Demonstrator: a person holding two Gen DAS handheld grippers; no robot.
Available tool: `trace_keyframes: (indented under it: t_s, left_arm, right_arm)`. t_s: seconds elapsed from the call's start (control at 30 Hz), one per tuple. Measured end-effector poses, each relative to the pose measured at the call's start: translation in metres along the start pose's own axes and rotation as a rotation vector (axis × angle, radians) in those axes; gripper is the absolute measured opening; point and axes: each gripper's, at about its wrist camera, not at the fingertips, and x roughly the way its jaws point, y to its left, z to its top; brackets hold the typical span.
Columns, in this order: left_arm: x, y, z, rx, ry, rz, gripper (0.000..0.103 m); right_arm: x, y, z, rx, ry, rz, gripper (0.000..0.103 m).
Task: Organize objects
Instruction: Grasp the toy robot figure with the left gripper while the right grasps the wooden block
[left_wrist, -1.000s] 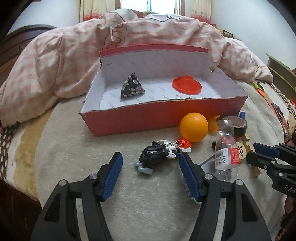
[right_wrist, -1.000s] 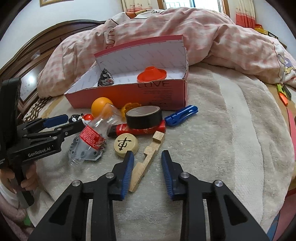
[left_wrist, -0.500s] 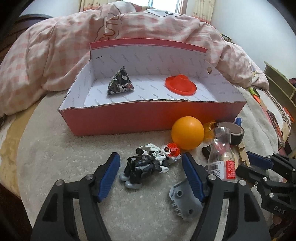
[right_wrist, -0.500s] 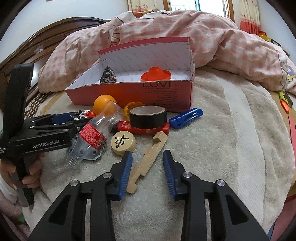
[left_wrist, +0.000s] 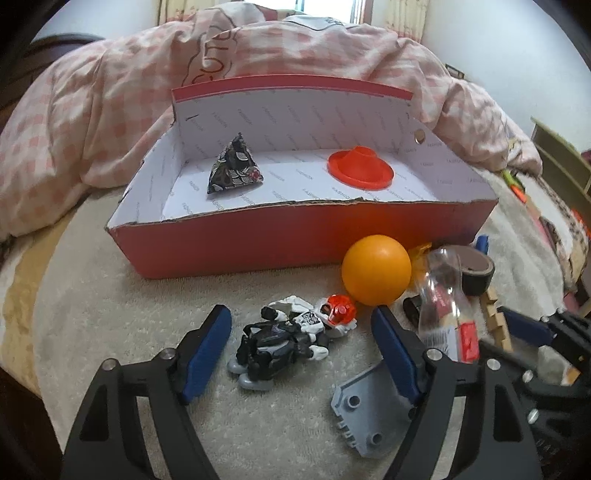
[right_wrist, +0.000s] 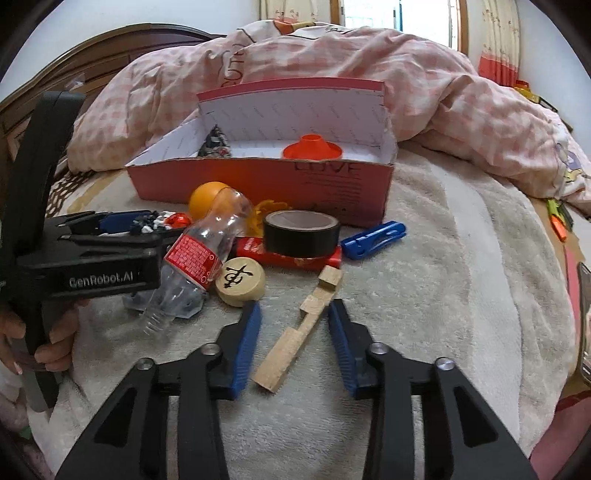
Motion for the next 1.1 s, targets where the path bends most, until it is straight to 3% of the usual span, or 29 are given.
trace_keyframes:
  t_s: [0.07, 0.3, 0.6, 0.8, 1.1]
  left_arm:
    - [-0.001, 0.002, 0.000, -0.005, -0.005, -0.003, 0.076]
    - [-0.005, 0.006, -0.003, 0.000, -0.023, 0.018, 0.059]
    - [-0.018, 0.003, -0.011, 0.034, -0.032, 0.000, 0.056]
    - [-0.030, 0.001, -0.013, 0.035, -0.041, -0.024, 0.056]
    - [-0.045, -0.001, -0.010, 0.034, -0.063, -0.057, 0.056]
  right_arm:
    - [-0.002, -0.002, 0.000, 0.015, 0.002, -0.001, 0.030]
    - [-0.001, -0.002, -0.001, 0.024, 0.002, 0.015, 0.030]
    - [-0.002, -0.002, -0.002, 0.013, -0.020, 0.000, 0.029]
    - [-0.009, -0.005, -0.004, 0.036, -0.027, 0.007, 0.013]
    - [-0.021, -0.001, -0.002, 0.041, -0.054, 0.051, 0.013]
